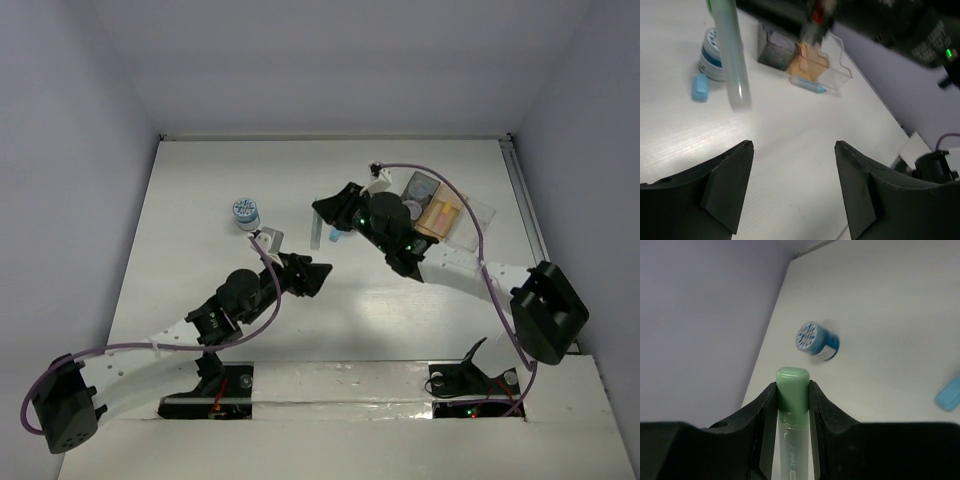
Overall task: Sort the stationery into containers
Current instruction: Close the pen cap on the pen, then place the pen in the storage box.
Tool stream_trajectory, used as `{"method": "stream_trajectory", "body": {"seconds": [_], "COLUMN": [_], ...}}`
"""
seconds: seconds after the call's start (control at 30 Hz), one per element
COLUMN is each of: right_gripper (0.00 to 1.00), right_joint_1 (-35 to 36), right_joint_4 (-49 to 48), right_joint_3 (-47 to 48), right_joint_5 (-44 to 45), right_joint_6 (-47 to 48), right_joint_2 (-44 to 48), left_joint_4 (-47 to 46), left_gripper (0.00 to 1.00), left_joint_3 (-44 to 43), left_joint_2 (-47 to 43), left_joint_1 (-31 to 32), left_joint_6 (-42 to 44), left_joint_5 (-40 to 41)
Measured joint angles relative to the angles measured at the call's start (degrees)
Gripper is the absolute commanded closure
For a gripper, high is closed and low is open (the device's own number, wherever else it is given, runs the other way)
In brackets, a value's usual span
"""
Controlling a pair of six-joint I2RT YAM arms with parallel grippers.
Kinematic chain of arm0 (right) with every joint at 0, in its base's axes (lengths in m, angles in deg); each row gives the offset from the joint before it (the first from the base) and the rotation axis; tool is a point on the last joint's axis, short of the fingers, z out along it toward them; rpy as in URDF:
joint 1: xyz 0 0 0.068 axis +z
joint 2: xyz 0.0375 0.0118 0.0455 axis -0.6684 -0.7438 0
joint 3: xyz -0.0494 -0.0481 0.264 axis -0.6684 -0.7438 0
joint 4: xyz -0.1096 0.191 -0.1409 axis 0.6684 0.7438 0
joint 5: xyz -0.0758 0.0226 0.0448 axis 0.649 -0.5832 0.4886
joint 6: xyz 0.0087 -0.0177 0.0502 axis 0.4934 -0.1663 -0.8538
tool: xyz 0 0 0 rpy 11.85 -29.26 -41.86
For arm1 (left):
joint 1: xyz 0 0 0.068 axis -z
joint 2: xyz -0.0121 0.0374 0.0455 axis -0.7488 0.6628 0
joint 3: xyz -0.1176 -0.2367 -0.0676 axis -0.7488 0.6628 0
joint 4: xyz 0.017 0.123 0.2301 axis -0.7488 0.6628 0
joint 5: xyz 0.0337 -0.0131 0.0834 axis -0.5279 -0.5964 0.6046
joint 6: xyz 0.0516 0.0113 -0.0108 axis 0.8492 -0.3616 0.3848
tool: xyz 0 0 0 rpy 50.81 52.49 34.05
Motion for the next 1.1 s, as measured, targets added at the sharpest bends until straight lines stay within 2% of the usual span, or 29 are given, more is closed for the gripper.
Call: {"method": "stream_trajectory", "body": {"seconds": [0.17, 0.37, 0.5, 0.63, 0.93, 1.1], "right_gripper": [1.0, 1.0, 1.0, 1.0, 1.0, 0.85], "right_joint_1": [-8.9, -20.5, -29.3, -36.2, -41.6, -42.4], "right_joint_4": [3.5, 9.9, 15.7, 19.7, 26.1, 27.0], "right_joint_3": [4.9, 0.9, -2.3, -2.0, 6.9, 8.9], "right_joint_5": [1.1, 3.7, 5.8, 8.2, 10.1, 10.9], "right_joint_6": [0.3, 3.4, 6.8, 9.8, 14.1, 15.0], "right_joint_2": [-4.0, 0.9, 5.9, 5.4, -7.0, -9.3], "left_joint_4": [0.3, 1.2, 1.8, 3.2, 5.7, 5.7], "left_gripper": [0.28, 0.22, 0.21, 0.21, 0.21, 0.22], "left_joint_3": [4.4, 7.7, 8.4, 8.4, 8.5, 8.5], "left_joint_2": [-4.5, -11.9, -12.4, -11.6, -12.9, -13.0], "left_joint_1": [0.2, 0.2, 0.2, 0.2, 0.2, 0.2], "left_joint_6": [-1.7, -1.7, -1.2, -1.0, -0.8, -0.8], "left_joint_5": [-3.5, -3.5, -2.7, -1.8, -1.3, -1.3]}}
